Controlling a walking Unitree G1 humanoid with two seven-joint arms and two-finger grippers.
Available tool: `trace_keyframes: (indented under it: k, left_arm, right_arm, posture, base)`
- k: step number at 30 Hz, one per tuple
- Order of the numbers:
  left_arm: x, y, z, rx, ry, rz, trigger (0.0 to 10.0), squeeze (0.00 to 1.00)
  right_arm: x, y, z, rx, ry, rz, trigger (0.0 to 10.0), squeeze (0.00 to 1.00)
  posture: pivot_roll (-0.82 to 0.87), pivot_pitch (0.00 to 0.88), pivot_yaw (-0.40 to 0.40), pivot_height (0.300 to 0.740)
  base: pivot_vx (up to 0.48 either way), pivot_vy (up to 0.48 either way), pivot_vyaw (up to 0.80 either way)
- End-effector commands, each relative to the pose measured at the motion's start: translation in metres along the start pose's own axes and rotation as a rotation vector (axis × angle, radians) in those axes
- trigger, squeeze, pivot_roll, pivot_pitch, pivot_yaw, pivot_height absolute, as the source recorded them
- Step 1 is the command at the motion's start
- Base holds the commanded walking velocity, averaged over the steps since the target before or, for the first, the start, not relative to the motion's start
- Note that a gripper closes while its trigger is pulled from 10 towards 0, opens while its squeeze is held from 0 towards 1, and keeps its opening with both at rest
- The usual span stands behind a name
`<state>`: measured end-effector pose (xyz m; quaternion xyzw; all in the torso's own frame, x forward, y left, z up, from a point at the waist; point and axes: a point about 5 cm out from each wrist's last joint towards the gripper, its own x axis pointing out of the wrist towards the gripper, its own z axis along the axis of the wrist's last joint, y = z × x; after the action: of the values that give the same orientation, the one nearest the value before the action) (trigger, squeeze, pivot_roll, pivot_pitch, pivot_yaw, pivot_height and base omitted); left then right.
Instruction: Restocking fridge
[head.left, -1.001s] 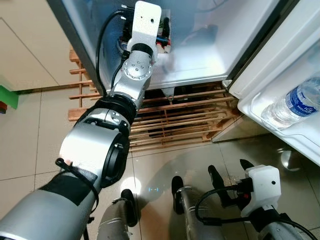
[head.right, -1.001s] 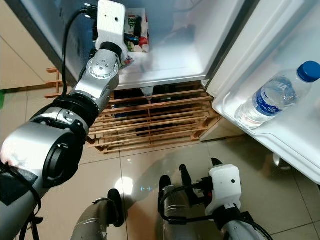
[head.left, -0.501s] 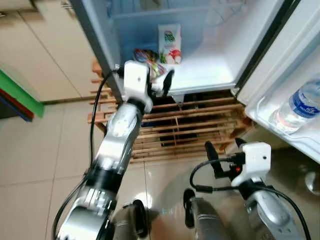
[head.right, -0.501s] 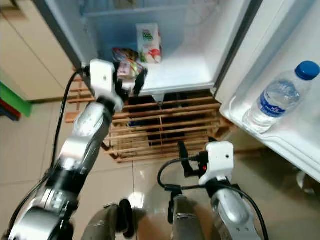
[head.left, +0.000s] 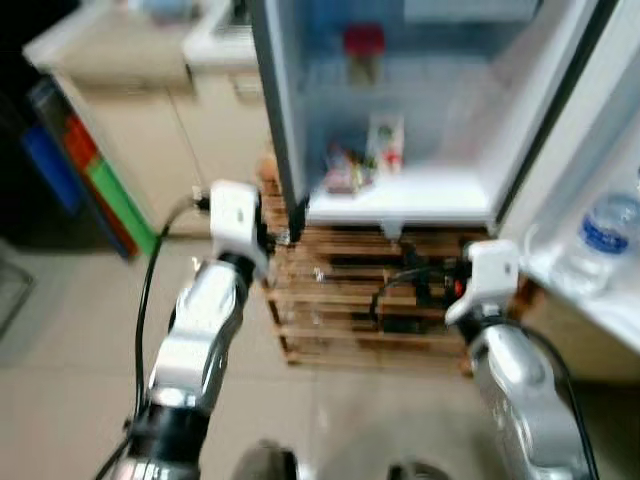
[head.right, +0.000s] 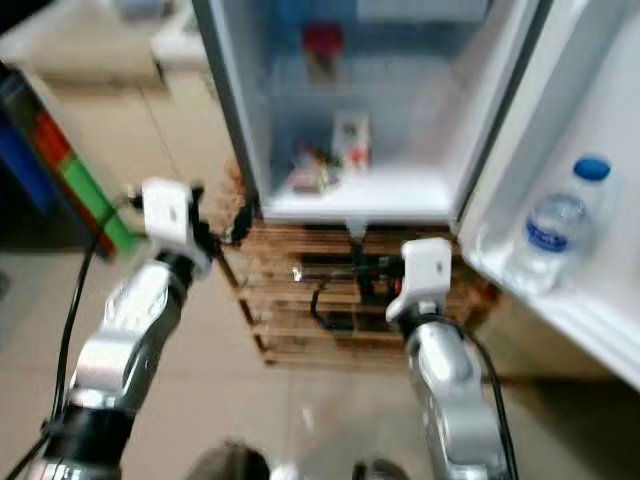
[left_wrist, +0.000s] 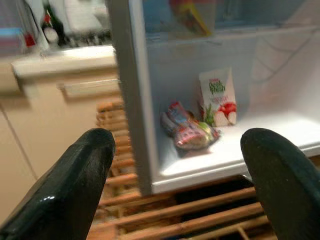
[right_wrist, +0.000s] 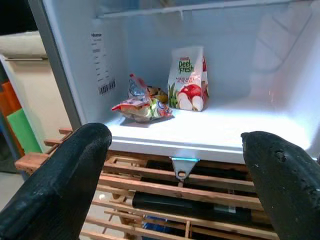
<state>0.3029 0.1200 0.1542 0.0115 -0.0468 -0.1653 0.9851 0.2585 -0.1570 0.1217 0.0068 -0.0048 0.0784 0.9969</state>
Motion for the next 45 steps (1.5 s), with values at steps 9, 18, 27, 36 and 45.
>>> trace_keyframes:
  k: [9,18,27,36,45]
  left_arm:
    - [-0.029,0.01,-0.022,-0.004,0.095,-0.049,10.0,0.0]
    - [-0.018,0.007,-0.014,-0.044,0.042,-0.061,10.0,0.0]
    - [-0.008,0.005,-0.012,-0.041,0.025,-0.076,10.0,0.0]
    - [-0.003,0.006,-0.011,-0.042,0.003,-0.076,10.0,0.0]
    - [-0.004,0.004,-0.01,-0.053,-0.015,-0.122,10.0,0.0]
  right_arm:
    - [-0.015,-0.01,-0.018,0.008,0.042,-0.04,10.0,0.0]
    - [0.001,-0.008,-0.011,0.045,0.009,-0.04,10.0,0.0]
    - [0.002,-0.009,-0.011,0.026,0.002,-0.036,10.0,0.0]
    - [0.001,-0.009,-0.013,0.024,0.006,-0.037,10.0,0.0]
    - [-0.004,-0.007,-0.019,0.02,0.029,-0.022,10.0,0.0]
  posture:
    - [-0.18,0.0,0.069,0.74]
    - [-0.19,0.0,0.083,0.74]
    - [-0.21,0.0,0.088,0.74]
    - [-0.21,0.0,0.091,0.74]
    - [-0.22,0.0,0.095,0.74]
  base:
    - [0.0,0.0,0.13]
    - [-0.063,0.0,0.0]
    - [-0.209,0.0,0.0]
    - [-0.174,0.0,0.0]
    - [0.0,-0.2,0.0]
